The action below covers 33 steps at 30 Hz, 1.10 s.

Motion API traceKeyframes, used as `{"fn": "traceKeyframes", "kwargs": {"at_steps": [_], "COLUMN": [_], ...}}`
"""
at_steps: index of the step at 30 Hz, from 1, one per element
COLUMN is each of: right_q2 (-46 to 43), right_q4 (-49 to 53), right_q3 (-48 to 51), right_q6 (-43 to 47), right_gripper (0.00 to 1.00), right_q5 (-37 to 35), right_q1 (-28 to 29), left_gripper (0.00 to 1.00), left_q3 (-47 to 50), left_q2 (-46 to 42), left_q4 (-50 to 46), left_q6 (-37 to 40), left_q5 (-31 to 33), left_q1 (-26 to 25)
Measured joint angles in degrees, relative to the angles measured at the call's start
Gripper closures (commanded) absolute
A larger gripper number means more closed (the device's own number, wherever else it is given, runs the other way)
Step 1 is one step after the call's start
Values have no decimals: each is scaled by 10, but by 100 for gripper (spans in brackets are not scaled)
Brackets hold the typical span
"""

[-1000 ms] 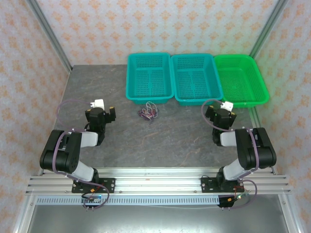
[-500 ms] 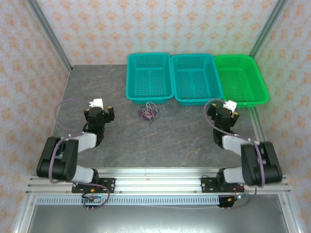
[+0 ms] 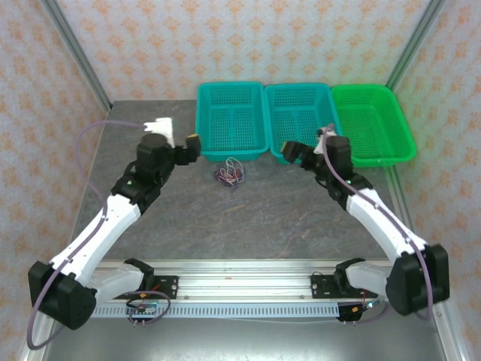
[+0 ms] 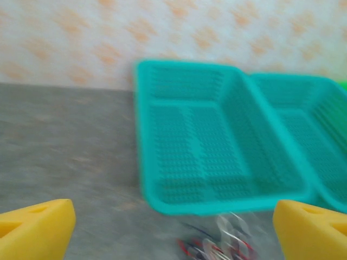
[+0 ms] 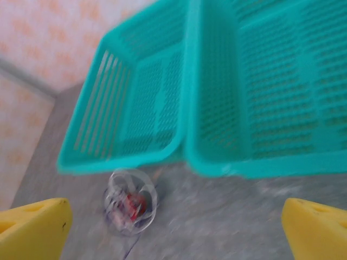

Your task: Untangle the cables

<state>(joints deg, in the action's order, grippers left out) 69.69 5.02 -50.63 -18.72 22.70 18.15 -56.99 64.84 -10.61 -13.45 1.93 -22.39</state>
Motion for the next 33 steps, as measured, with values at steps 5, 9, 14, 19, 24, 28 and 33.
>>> {"fn": "traceKeyframes", "kwargs": {"at_steps": [5,9,14,19,24,28,33], "right_q2": [64,98,109,109,109,109,109], "right_q4": [48,80,98,102,101,102,102], "right_q3": [-38,-39,-39,-39,-39,-39,-39], "right_q6": [8,6,1,-9,-22,-28,-35], "right_gripper": [0,0,0,0,0,0,0], "right_q5": [37,30,28,28,28,28,22], "right_q1": [32,32,32,32,32,32,32], "left_gripper": [29,38,52,55,57,62,68], "left_q3": [-48,-49,-49,-21,-7,-11,-15], "left_q2": [102,193,264,265,282,308,332], "left_q4": [-73,-94,-96,-36,9,19,21], "left_q6": [-78,-144,-207,-276,-311,-311,-311], "left_q5": [-57,-82,-77,-88,-108,-111,-112], "left_q1": [-83,-115,-114,-65,-7,-10,-10]}}
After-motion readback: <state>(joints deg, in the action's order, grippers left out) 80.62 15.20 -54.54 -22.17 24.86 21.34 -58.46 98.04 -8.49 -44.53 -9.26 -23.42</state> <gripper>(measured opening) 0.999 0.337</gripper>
